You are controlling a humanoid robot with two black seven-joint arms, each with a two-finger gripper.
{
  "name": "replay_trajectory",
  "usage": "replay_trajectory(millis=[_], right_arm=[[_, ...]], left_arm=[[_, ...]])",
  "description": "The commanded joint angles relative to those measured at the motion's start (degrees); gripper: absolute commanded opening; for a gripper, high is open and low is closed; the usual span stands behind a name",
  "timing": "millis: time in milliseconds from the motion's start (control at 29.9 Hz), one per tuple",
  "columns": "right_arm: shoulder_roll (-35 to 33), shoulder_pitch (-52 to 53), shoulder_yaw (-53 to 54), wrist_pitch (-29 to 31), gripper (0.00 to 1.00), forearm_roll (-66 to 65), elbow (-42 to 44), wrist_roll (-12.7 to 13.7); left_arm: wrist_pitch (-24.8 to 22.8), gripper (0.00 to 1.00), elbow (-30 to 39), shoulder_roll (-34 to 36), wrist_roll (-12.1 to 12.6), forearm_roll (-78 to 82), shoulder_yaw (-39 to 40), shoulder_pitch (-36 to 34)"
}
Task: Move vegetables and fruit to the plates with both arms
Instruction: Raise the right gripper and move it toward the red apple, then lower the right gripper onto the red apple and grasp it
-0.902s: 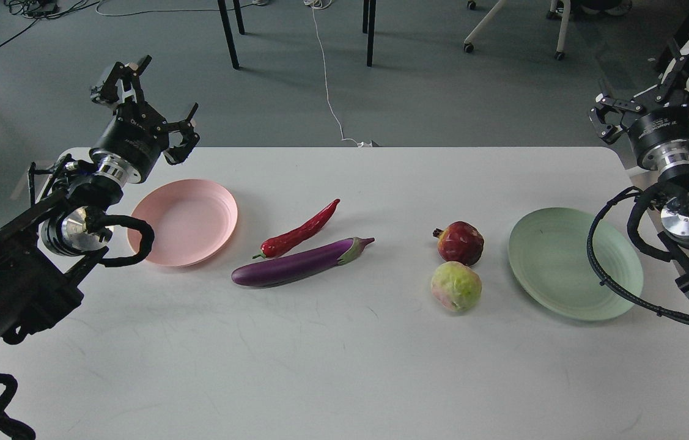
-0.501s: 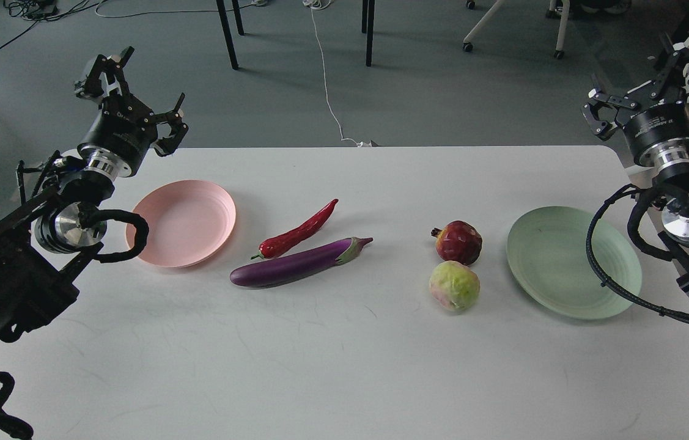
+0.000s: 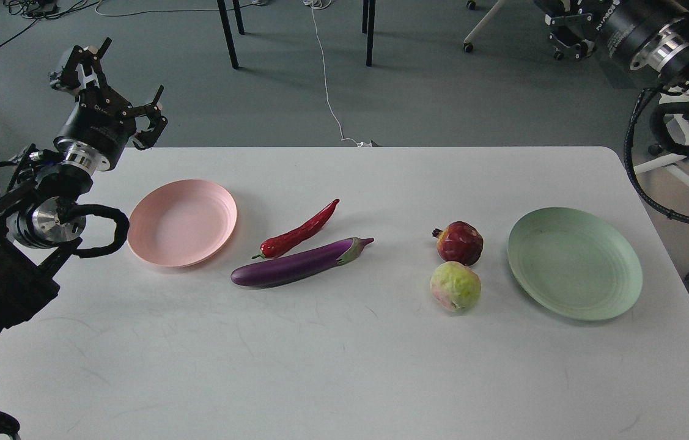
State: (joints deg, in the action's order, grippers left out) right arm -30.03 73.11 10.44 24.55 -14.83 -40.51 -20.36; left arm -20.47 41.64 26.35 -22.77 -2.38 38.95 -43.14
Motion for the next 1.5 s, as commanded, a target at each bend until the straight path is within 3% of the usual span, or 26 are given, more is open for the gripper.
replay_trajectory(millis=[0, 334, 468, 535, 835, 1136, 1203, 1370, 1470], right_arm=[[5.1, 5.8, -12.0, 0.1, 0.99, -7.6, 0.0, -0.4], [20.5, 18.6, -50.4, 0.1, 0.98, -20.6, 0.1, -0.8], [24.2, 18.9, -62.3, -0.1, 0.96, -27.9, 0.0, -5.0], [24.6, 18.7, -64.7, -0.2, 0.95, -30.9, -0.1, -6.2], [24.3, 17.3, -69.5, -0.3, 0.95, -34.6, -1.9, -6.3], [25.4, 12.5, -69.8, -0.3, 0.88, -36.1, -0.1, -6.3], [25.3, 12.4, -69.8, -0.2, 0.81, -37.0, -0.2, -6.4], [25.0, 12.8, -69.8, -0.2, 0.49, -38.7, -0.2, -6.7], [23.9, 14.3, -69.5, -0.2, 0.44, -38.5, -0.1, -6.7]], left_arm=[[-0.4, 0.98, 0.0, 0.1, 0.2, -0.1, 0.0, 0.1], [-3.7, 0.98, 0.5, 1.3, 0.2, -0.3, 0.1, -0.3], [-5.0, 0.98, 0.5, 2.3, 0.0, -0.3, 0.2, -0.2], [-5.7, 0.98, 0.5, 2.6, 0.0, -0.3, 0.2, -0.2], [-7.2, 0.98, 0.4, 3.4, -0.2, -0.5, 0.3, -0.2], [-7.5, 0.98, 0.5, 3.4, -0.1, -0.5, 0.2, -0.2], [-7.5, 0.98, 0.4, 3.5, -0.1, -0.4, 0.1, -0.1], [-7.5, 0.98, 0.5, 4.8, -0.2, -0.5, 0.2, 0.0], [-7.5, 0.98, 0.5, 5.3, -0.3, -0.6, 0.2, 0.2]])
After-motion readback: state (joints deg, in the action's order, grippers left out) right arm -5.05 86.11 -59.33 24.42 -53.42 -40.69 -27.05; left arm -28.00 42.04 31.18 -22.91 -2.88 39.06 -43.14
